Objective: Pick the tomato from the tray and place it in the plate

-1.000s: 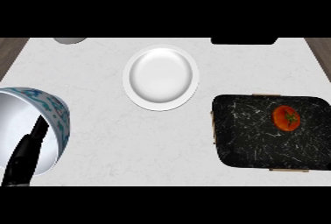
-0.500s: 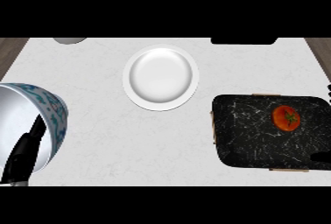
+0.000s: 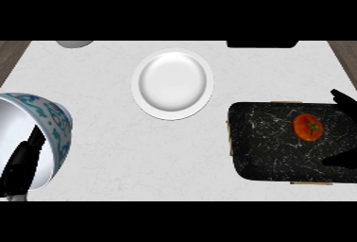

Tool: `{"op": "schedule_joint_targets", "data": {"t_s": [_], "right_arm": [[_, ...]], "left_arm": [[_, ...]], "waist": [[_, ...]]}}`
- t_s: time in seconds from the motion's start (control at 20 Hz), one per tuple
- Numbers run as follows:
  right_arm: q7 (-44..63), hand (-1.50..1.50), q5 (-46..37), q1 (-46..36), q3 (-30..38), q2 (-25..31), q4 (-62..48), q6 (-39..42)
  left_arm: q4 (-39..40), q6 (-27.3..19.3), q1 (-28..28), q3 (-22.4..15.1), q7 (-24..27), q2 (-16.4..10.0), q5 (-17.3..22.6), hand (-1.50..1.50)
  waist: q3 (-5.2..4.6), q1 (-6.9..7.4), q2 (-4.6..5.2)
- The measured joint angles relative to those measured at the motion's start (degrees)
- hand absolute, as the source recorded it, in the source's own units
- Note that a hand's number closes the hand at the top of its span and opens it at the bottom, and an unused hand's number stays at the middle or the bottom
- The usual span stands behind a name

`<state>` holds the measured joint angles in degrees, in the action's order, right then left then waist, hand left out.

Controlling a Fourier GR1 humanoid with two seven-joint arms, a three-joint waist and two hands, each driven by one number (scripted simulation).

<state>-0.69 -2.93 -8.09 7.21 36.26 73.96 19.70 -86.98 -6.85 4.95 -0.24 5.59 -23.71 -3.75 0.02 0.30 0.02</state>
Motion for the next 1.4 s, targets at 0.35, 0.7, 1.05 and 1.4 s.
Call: {"op": "schedule_joint_targets", "data": {"t_s": [0.35, 0.7, 1.05, 1.4], "right_arm": [[-2.95, -1.50, -5.58, -2.79, -0.35, -2.47, -6.35, 1.18], [-5.03, -1.50, -9.72, -4.57, -0.37, -6.17, -10.22, -0.04], [-8.80, 1.50, -10.76, -7.53, 1.43, -7.47, -13.76, 0.52], [-13.59, 1.50, -13.73, -8.00, 2.32, -9.42, -15.89, -3.07]], "left_arm": [[1.03, 2.42, -0.44, 2.23, 0.55, 1.44, -1.55, 0.00], [3.33, 3.59, -0.37, 4.00, 3.01, 3.78, -3.70, 0.00], [0.23, 4.76, -0.06, 5.12, 0.90, 5.05, -5.23, 0.00], [-1.17, 6.64, 1.24, 6.46, 0.75, 6.36, -6.37, 0.00]], "waist": [[-0.01, -0.04, 0.00], [-0.02, -0.09, -0.01], [-0.01, -0.07, -0.02], [-0.20, -0.03, -0.17]]}}
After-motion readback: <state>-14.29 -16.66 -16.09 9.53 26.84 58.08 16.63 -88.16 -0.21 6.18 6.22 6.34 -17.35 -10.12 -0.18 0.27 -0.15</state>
